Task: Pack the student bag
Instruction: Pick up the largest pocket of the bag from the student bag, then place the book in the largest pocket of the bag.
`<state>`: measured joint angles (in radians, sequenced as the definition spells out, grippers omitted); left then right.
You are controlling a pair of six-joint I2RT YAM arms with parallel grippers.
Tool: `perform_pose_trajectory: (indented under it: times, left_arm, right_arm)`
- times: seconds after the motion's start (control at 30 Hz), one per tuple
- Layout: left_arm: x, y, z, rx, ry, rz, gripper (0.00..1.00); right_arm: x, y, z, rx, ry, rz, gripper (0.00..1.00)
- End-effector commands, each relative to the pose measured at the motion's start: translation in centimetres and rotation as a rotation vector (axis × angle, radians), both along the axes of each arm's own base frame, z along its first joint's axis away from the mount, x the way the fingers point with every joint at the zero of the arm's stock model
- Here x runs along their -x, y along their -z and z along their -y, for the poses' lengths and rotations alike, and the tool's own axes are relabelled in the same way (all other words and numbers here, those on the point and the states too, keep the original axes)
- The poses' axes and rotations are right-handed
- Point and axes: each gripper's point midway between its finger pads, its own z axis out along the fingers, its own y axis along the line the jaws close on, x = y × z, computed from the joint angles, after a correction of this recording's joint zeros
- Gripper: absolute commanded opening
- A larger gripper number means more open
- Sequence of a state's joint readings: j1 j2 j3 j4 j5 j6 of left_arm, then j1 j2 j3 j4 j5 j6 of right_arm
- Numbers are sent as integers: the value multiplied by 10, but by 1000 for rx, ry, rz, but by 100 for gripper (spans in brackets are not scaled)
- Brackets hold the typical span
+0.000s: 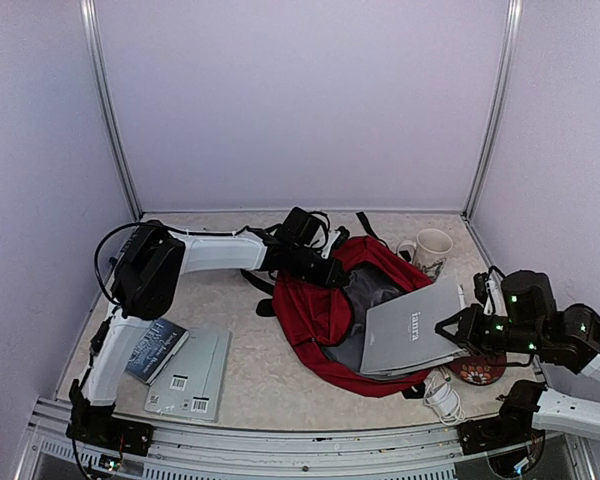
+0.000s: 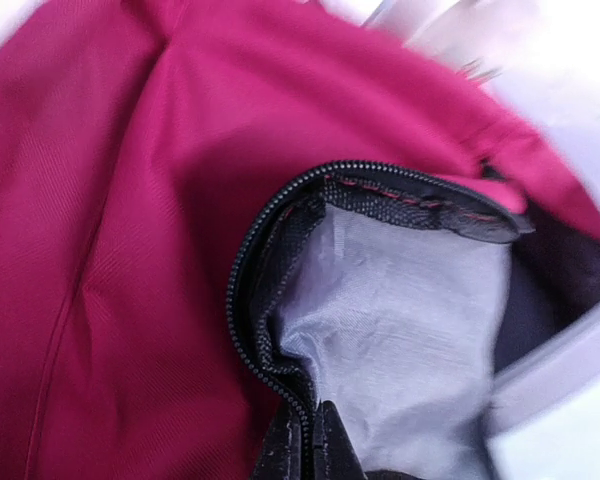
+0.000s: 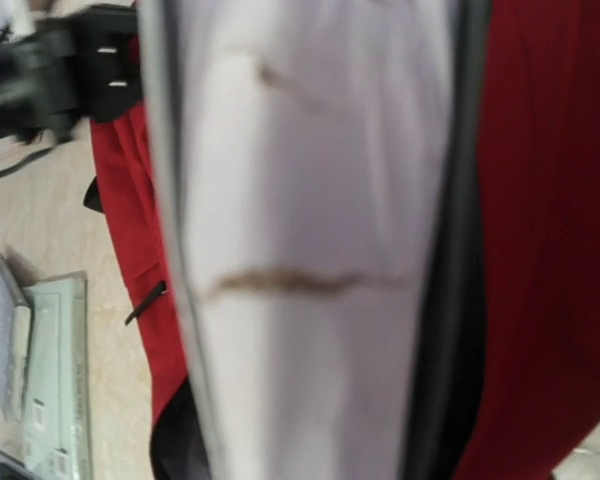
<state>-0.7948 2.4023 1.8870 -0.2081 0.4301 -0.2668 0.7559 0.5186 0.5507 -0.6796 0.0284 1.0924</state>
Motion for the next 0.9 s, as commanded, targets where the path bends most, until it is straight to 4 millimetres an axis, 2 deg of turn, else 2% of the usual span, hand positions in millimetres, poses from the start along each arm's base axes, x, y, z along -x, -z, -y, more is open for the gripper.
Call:
perform_pose_trajectory:
  times: [0.0, 0.13, 0.2, 0.3, 0.4, 0.53, 0.63, 0.77, 0.83, 0.87]
  left_arm:
    - [14, -133, 13, 222, -1, 212, 0]
    - [32, -177, -3, 206, -53, 335, 0]
    - [40, -197, -11, 202, -72, 392, 0]
    - [53, -228, -20, 224, -77, 455, 0]
    - [74, -247, -8, 274, -32, 483, 0]
    - [93, -255, 15, 314, 55, 460, 0]
    - [109, -267, 29, 355, 121, 470, 0]
    - [118, -277, 40, 382, 162, 483, 0]
    - [119, -279, 41, 391, 170, 482, 0]
    - [118, -278, 41, 387, 168, 486, 0]
  right_arm:
    - [-2, 2, -10, -74, 3, -17, 11]
    - [-7, 24, -11, -12, 2, -47, 10]
    - [-13, 27, -9, 21, 23, -44, 9]
    - [-37, 5, 1, 4, 150, 59, 8]
    - [-58, -21, 10, -138, 299, 187, 6]
    - [-75, -16, 20, -322, 473, 238, 2]
    - [-89, -13, 8, -347, 503, 222, 5]
    - [-109, -26, -28, -368, 460, 220, 14]
    - [-115, -31, -48, -370, 435, 224, 25]
    - [-119, -39, -58, -373, 427, 235, 35]
